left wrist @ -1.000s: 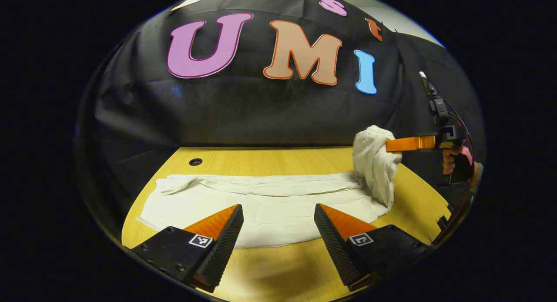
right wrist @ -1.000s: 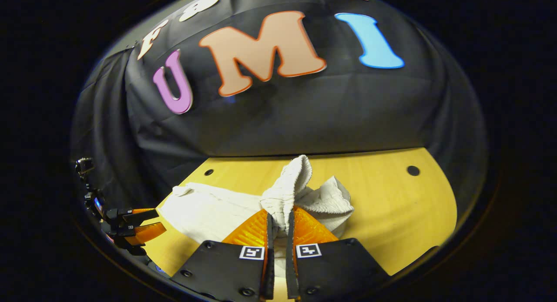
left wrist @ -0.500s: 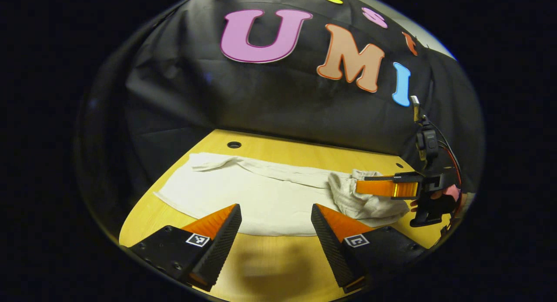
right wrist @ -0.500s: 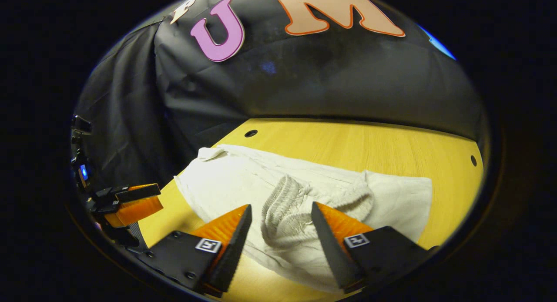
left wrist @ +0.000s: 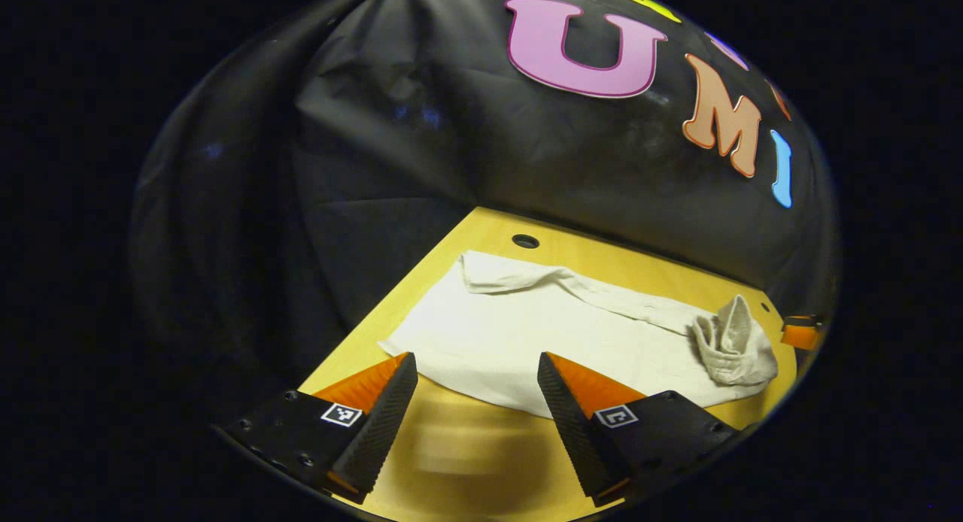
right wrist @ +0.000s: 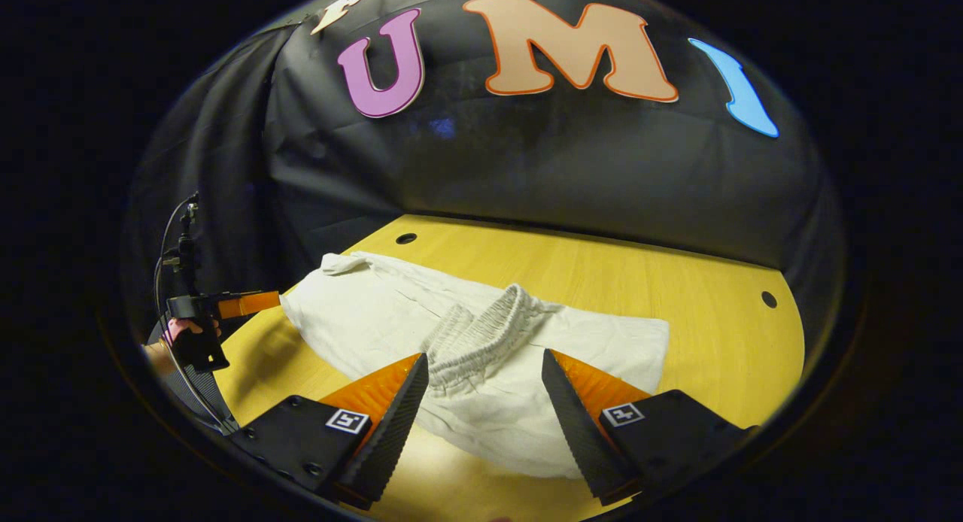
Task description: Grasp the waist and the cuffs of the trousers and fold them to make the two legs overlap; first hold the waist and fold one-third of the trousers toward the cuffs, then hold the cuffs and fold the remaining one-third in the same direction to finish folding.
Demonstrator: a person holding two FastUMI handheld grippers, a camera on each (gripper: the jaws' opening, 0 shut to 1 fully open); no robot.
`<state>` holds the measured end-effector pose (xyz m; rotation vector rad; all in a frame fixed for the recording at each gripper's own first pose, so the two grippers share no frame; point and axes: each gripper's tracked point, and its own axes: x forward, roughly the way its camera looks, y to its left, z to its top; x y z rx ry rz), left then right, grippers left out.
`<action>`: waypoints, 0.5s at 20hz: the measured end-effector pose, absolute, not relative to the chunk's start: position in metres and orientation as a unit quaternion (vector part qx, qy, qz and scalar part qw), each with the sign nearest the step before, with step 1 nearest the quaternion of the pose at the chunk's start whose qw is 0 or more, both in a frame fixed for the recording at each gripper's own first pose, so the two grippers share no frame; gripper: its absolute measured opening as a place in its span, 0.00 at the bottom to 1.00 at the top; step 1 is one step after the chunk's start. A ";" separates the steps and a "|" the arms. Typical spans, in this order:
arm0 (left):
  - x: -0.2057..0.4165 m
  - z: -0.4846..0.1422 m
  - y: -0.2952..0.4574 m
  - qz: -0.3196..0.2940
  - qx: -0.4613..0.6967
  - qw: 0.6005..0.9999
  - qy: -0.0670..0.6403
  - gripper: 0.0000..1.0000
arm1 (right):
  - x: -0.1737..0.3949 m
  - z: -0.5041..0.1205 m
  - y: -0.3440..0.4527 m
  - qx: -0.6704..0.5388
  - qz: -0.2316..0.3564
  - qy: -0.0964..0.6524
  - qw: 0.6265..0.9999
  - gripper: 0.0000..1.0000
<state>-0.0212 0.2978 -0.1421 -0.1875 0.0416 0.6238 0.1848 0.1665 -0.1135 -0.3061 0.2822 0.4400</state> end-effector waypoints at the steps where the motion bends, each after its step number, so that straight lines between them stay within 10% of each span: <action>1: -0.018 -0.147 0.310 0.308 -0.084 0.947 0.036 0.96 | 0.184 -0.114 0.155 -0.147 0.202 0.141 0.958 0.96; 10: 0.008 -0.169 0.370 0.305 -0.047 0.946 0.102 0.96 | 0.161 -0.075 0.114 -0.122 0.141 0.122 0.975 0.97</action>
